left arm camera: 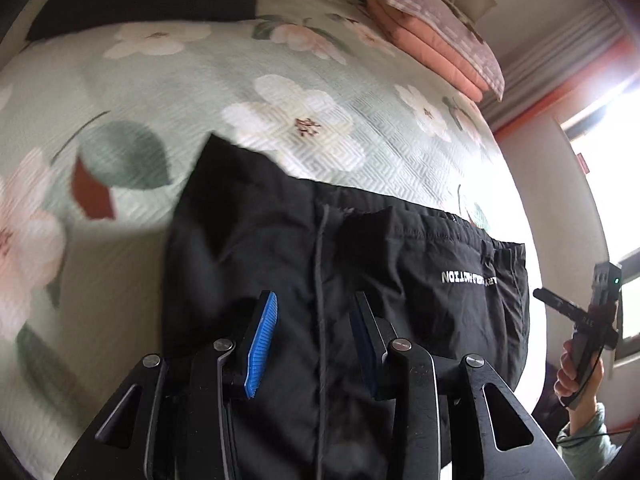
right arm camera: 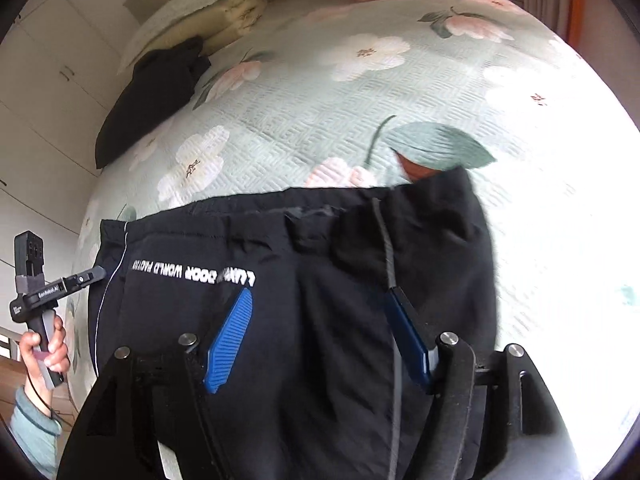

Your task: Fold large clothes

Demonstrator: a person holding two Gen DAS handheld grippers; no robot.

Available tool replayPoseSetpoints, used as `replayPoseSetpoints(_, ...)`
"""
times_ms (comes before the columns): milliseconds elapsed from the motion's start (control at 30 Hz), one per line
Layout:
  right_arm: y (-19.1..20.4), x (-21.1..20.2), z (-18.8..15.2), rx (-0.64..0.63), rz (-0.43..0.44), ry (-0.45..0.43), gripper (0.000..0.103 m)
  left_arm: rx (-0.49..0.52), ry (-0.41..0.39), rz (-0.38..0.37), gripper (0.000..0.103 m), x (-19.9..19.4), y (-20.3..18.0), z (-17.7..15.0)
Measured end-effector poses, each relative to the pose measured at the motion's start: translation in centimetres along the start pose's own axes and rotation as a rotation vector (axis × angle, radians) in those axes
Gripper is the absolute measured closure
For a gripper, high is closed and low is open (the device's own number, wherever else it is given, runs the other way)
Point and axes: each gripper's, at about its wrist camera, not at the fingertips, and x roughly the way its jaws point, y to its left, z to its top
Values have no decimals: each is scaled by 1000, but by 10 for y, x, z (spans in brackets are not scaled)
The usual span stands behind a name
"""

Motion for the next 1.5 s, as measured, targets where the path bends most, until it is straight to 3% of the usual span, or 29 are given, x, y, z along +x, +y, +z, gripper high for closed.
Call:
replayPoseSetpoints(167,-21,-21,-35,-39,-92,65,22,-9,44,45,64,-30,23,-29)
replayPoseSetpoints(267,-37,-16,-51,-24,-98,107,22,-36,81,43,64,-37,41,-44)
replayPoseSetpoints(433,-58,-8,-59,3,-101,102,22,-111,106,40,64,-36,69,-61)
replayPoseSetpoints(533,-66,-5,-58,9,-110,109,22,-138,102,9,64,-35,75,-63)
replayPoseSetpoints(633,-76,1,-57,27,-91,113,22,-161,106,-73,64,-30,80,-63)
replayPoseSetpoints(700,-85,6,-58,53,-56,115,22,-187,133,-154,64,-20,87,-63)
replayPoseSetpoints(833,-105,18,-60,113,46,110,22,-252,158,-248,64,-1,109,-65)
replayPoseSetpoints(933,-125,25,-62,164,104,119,15,-290,178,-329,63,11,120,-62)
replayPoseSetpoints(1067,-141,33,-63,184,162,162,6,-297,205,-389,35,24,121,-56)
replayPoseSetpoints(1200,-159,48,-66,237,320,217,3,-310,262,-477,33,48,118,-54)
replayPoseSetpoints(1267,-168,59,-67,273,403,238,3,-318,278,-521,25,61,119,-53)
replayPoseSetpoints(1500,-163,74,-62,207,542,252,0,-329,311,-611,22,92,118,-52)
